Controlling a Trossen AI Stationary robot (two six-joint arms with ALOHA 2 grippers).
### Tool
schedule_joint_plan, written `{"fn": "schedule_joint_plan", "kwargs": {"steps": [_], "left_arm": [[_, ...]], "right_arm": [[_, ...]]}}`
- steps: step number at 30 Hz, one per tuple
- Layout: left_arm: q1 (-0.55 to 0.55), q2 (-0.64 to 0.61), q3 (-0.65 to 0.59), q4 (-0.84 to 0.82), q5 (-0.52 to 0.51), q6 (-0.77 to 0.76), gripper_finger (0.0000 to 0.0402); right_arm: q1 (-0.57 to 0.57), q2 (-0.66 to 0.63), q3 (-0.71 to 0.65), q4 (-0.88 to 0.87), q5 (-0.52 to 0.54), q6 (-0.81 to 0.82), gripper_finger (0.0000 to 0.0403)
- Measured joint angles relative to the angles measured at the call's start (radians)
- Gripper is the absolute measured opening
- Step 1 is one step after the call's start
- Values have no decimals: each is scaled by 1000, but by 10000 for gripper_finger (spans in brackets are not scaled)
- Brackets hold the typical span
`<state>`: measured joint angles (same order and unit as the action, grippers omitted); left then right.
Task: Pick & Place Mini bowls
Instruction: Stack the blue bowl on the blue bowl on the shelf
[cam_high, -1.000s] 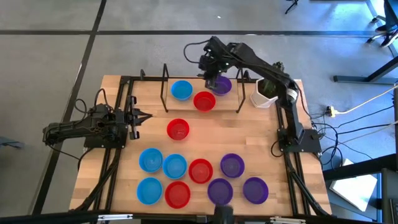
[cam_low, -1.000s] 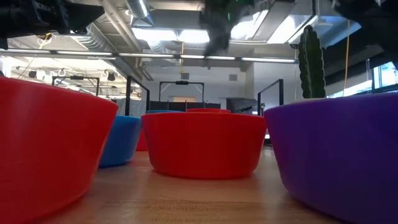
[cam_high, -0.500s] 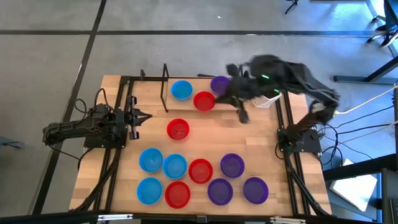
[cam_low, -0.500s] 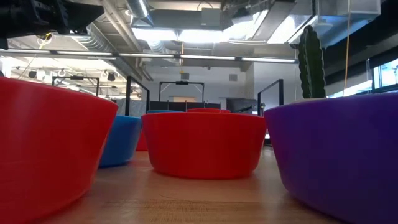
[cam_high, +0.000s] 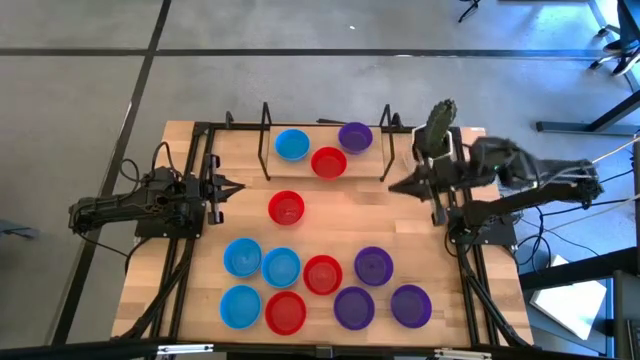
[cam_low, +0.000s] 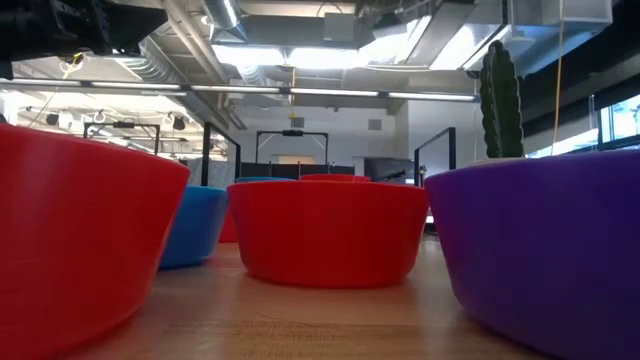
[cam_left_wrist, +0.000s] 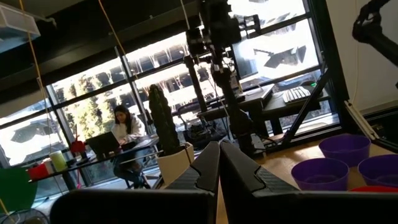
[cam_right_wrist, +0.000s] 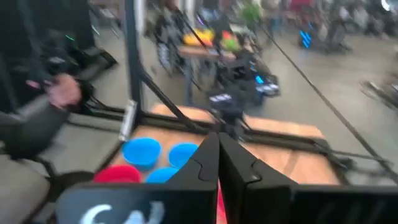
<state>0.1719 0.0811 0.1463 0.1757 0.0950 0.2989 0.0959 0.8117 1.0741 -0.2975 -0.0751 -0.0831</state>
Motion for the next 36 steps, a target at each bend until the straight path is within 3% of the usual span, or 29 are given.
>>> {"fn": "schedule_joint_plan", "kwargs": {"steps": [3, 11, 18, 21, 26, 36], "left_arm": [[0, 0, 0, 0, 0, 0, 8], [0, 0, 0, 1, -1, -24, 8], [0, 0, 0, 1, -8, 8, 8], [0, 0, 0, 1, -8, 10, 8], [0, 0, 0, 0, -13, 26, 8], [0, 0, 0, 1, -13, 27, 8]], "right_arm": [[0, -84, -200, 166, -58, 7, 2], [-5, -204, -598, 495, -59, -54, 3], [-56, -256, -837, 839, -68, -78, 3], [-75, -273, -894, 909, -78, -56, 3], [-95, -328, -911, 874, -77, -8, 3], [-127, -549, -912, 602, -75, -1, 2]]}}
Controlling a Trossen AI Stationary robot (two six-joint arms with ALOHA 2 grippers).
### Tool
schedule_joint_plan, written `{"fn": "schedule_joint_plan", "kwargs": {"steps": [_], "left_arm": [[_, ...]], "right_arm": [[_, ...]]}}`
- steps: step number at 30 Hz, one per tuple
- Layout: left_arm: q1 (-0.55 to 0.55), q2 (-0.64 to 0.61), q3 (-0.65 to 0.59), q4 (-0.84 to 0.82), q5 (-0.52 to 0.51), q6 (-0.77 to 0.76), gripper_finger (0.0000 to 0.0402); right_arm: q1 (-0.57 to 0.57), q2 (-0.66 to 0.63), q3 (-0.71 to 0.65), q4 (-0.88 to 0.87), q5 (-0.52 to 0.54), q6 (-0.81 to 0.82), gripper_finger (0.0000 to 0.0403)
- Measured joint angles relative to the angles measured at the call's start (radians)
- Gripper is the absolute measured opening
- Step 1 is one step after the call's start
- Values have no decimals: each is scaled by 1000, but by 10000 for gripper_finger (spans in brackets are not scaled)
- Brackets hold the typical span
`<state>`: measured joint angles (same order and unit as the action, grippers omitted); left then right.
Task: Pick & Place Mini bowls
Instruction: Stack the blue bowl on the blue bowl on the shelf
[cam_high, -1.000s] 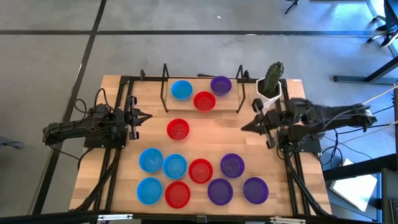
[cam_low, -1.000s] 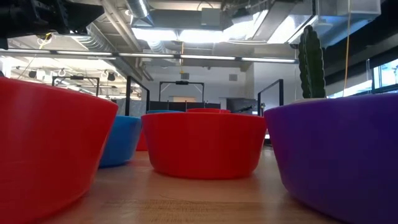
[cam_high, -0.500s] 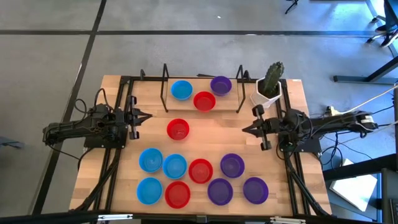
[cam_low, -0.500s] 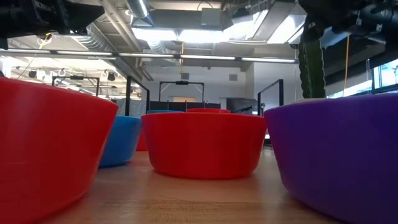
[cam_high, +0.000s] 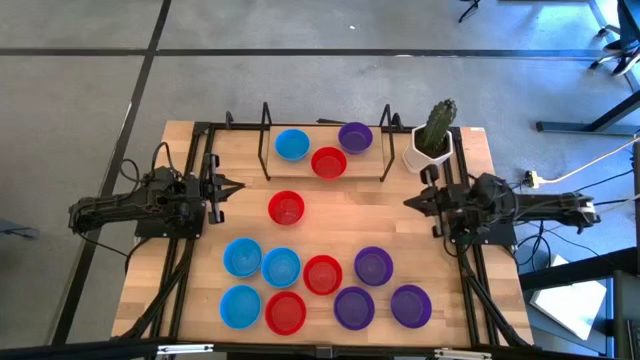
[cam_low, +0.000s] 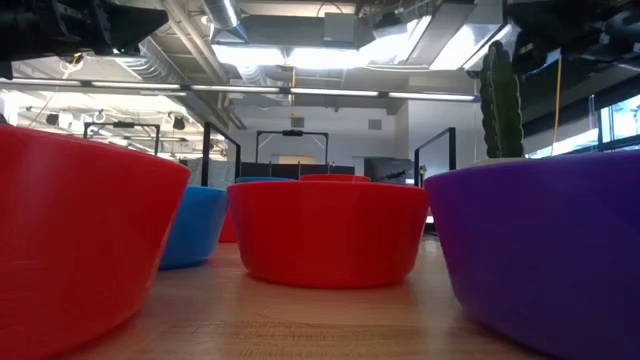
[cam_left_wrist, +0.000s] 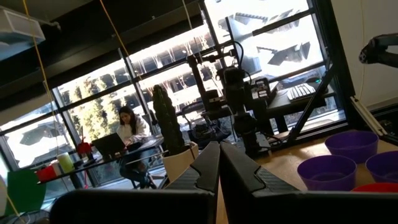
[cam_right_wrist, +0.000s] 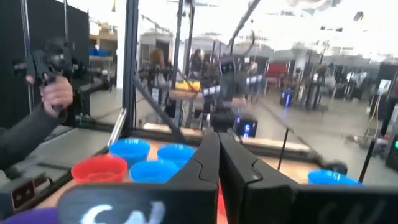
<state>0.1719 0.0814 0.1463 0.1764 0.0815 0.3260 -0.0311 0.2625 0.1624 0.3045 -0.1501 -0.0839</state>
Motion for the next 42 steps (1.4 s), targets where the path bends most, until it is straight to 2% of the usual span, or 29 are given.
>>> {"fn": "schedule_joint_plan", "kwargs": {"steps": [9, 42], "left_arm": [[0, 0, 0, 0, -2, 1, 8], [0, 0, 0, -49, -11, -72, 8]], "right_arm": [[0, -41, -80, 69, 9, -1, 3], [0, -41, -81, 60, 18, -33, 4]]}}
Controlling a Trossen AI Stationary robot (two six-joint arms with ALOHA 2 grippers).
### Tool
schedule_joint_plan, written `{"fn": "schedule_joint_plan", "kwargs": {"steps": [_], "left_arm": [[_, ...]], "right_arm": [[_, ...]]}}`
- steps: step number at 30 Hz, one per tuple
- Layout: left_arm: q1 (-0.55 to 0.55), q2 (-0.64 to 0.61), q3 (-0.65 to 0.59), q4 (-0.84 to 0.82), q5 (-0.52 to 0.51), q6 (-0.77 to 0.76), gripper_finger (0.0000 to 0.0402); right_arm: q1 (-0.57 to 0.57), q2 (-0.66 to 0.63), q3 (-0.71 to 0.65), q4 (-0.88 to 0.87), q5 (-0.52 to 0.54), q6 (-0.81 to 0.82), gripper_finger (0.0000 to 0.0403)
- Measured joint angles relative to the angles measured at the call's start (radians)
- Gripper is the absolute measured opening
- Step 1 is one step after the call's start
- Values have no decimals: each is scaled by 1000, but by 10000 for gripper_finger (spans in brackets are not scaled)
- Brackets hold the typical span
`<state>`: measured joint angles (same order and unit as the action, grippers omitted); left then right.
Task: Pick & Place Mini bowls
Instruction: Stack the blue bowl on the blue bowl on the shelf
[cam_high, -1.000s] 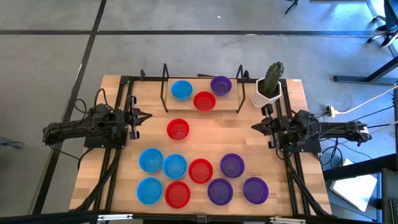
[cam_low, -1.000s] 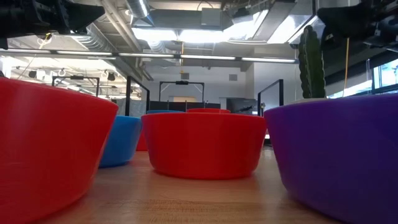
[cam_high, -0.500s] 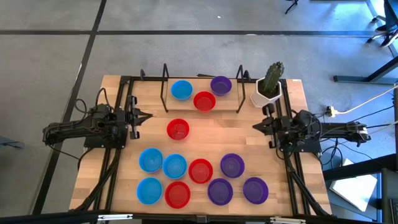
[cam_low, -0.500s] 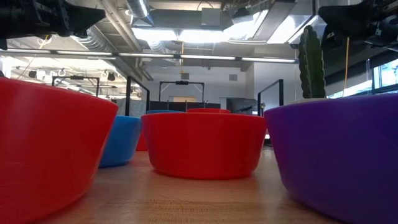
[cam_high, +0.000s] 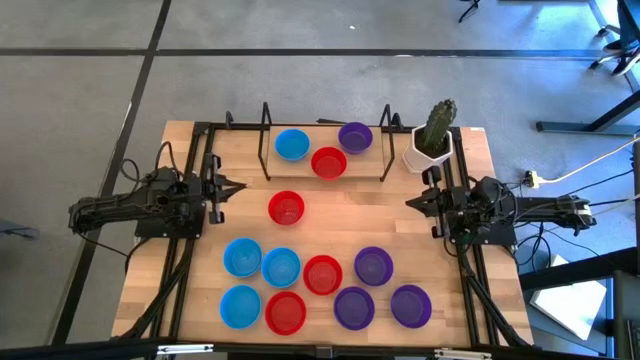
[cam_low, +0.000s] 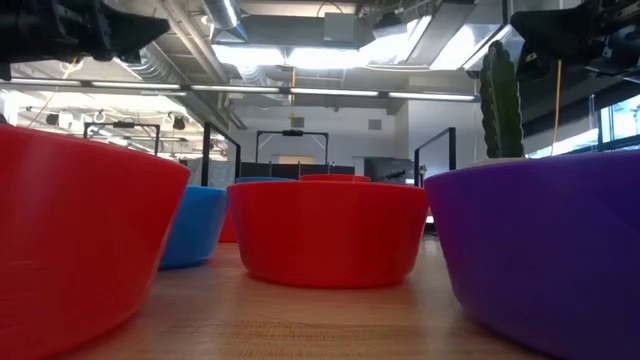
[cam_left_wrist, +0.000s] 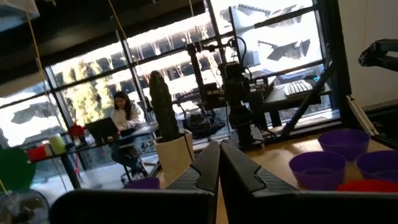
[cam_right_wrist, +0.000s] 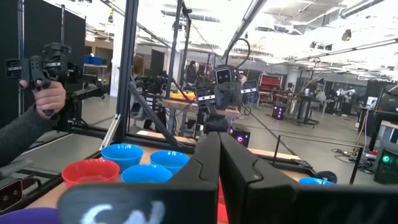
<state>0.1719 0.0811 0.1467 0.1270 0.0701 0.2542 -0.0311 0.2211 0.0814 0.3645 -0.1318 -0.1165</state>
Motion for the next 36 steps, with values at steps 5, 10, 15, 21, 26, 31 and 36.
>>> {"fn": "schedule_joint_plan", "kwargs": {"steps": [5, 10, 15, 21, 26, 31, 36], "left_arm": [[-3, 6, 49, -134, 4, -84, 5], [-58, 81, 136, -170, 81, -116, 3], [-134, 256, 262, -234, -61, -157, 1], [-206, 554, 484, -601, -226, -284, 4], [-246, 763, 593, -840, -239, -401, 1], [-266, 881, 630, -997, -224, -564, 16], [-270, 923, 632, -1112, -152, -667, 58]], "right_arm": [[0, 0, 0, -3, 0, -1, 4], [0, 0, 0, -3, 0, -25, 4], [0, 0, 0, -3, 0, -42, 4], [0, 0, 0, -3, 0, -42, 4], [0, 0, 0, -3, 0, -42, 4], [0, 0, 0, -4, -1, -42, 4], [0, 0, 0, -6, -1, -45, 4]]}}
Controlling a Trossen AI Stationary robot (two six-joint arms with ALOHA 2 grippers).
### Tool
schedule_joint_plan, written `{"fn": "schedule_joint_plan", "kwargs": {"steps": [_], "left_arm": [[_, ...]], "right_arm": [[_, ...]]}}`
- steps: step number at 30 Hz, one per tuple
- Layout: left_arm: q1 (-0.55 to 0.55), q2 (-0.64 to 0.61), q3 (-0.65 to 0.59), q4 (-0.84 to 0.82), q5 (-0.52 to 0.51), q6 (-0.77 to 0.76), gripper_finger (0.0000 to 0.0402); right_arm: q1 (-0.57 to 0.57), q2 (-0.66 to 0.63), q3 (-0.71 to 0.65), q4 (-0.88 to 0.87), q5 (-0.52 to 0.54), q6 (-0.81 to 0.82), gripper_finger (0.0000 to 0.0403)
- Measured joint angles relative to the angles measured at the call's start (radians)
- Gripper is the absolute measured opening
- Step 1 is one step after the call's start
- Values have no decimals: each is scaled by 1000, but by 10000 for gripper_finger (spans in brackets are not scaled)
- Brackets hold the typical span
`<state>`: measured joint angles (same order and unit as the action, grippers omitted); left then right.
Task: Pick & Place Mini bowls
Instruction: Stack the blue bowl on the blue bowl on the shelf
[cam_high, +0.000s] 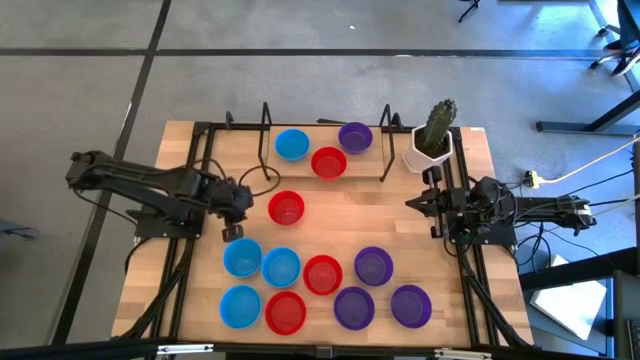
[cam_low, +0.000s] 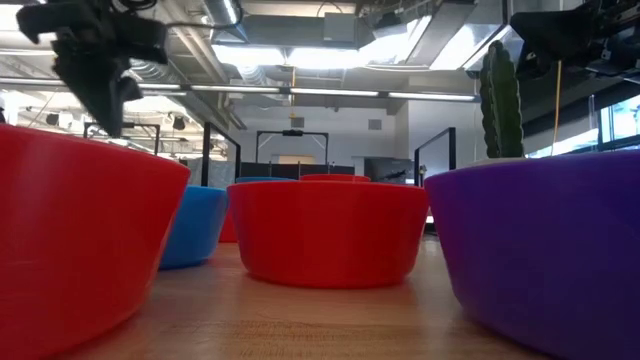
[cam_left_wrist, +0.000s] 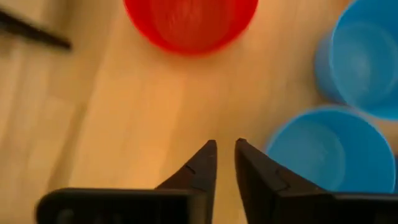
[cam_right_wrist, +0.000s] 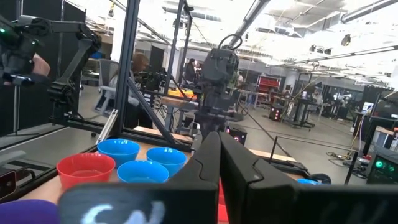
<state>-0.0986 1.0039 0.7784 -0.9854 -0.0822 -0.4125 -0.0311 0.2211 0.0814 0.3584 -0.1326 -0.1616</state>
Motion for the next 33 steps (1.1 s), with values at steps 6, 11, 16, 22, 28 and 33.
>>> {"fn": "schedule_joint_plan", "kwargs": {"steps": [6, 11, 16, 22, 28, 33], "left_arm": [[0, 40, 1, -32, 123, -13, 129], [-22, 105, 1, -48, 182, 16, 183], [-76, 203, 1, -55, 181, 31, 220], [-135, 305, 1, -18, 179, 29, 233], [-165, 359, 1, 3, 172, 13, 231], [-171, 391, 1, 65, 163, -4, 232]], "right_arm": [[0, 0, 0, -5, 0, 2, 4], [0, 0, 0, -8, 0, 4, 4], [0, 0, 0, -22, 0, 4, 4], [0, 0, 0, -21, 0, 4, 4], [0, 0, 0, -21, -1, 4, 4], [0, 0, 0, -22, 0, 4, 4]]}}
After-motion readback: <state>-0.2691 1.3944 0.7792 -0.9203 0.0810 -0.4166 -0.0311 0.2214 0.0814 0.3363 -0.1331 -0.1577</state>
